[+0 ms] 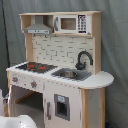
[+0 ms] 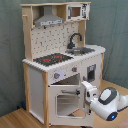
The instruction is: Play with the kitchen
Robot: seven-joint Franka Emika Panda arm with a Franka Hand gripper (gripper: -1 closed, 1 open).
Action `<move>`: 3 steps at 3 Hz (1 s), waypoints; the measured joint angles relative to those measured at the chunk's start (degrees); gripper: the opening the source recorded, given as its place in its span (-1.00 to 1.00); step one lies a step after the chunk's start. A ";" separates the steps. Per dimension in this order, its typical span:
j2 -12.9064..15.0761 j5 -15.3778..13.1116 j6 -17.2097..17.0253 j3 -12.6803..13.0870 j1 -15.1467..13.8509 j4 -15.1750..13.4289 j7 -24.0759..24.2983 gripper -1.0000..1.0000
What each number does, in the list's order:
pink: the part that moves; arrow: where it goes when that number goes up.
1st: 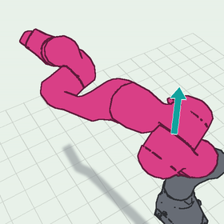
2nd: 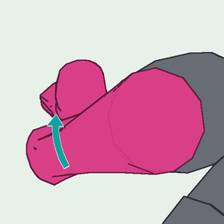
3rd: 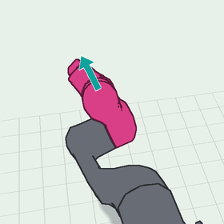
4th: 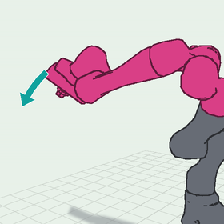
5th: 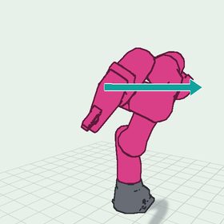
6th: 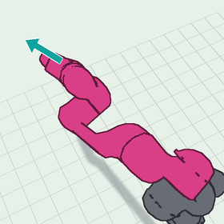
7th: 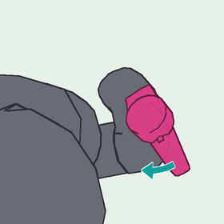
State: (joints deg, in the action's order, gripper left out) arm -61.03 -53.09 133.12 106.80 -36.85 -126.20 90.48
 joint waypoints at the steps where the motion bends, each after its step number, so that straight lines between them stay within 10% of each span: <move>1: -0.03 1.41 -1.98 0.62 -0.38 1.30 -1.83 -1.00; 2: -0.03 1.41 -2.25 0.58 -0.40 1.42 -1.99 1.00; 3: -0.03 1.41 -4.00 0.34 -0.52 2.56 -3.34 1.00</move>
State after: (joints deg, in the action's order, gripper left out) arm -61.06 -51.69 129.12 107.14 -37.38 -123.64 87.15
